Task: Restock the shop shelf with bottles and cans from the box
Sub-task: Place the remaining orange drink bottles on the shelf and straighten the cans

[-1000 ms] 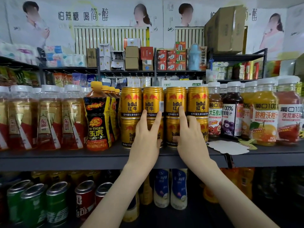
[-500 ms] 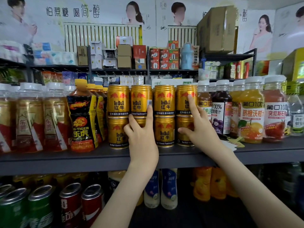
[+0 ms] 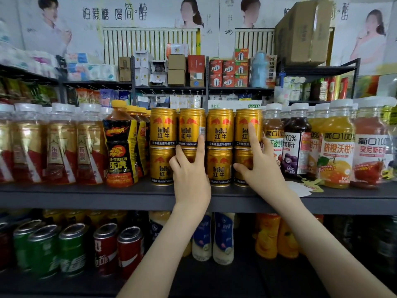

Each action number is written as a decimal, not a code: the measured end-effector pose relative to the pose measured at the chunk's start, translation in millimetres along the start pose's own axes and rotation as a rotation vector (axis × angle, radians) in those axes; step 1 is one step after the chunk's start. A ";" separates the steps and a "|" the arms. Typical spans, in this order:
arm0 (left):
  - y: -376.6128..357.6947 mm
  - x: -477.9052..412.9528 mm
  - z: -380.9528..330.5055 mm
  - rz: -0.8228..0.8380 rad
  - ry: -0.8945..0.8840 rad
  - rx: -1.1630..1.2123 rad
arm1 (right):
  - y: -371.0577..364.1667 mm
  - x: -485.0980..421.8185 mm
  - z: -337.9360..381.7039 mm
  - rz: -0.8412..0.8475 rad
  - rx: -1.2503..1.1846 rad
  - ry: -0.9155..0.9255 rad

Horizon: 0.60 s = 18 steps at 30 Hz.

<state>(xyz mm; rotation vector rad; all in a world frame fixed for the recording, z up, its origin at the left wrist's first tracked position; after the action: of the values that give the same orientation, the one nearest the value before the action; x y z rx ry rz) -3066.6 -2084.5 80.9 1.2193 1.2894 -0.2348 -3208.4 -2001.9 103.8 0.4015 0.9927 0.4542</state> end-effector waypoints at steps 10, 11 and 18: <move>18.7 -5.2 -20.3 -0.104 -0.250 -0.058 | 15.0 -31.1 -25.9 0.197 -0.575 -0.266; 13.0 -8.7 -24.9 -0.082 -0.264 -0.080 | 12.9 -32.4 -25.7 0.213 -0.569 -0.265; -23.7 -22.3 -61.0 -0.088 -0.167 -0.118 | 11.3 -46.3 -29.6 0.251 -0.610 -0.268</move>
<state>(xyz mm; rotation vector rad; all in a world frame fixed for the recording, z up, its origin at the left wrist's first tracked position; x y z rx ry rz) -3127.8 -2057.2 97.9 1.0227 1.1961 -0.3134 -3257.8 -2013.8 127.7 0.0293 0.5061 0.8740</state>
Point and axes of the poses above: each hand's wrist, its own x-axis away from the middle knuckle, its own y-axis out of the back of the hand, z = x × y, the point moved 6 cm from there along -x, towards the middle knuckle, and after that the axes turned 9 degrees about -y, right-handed, at the moved point
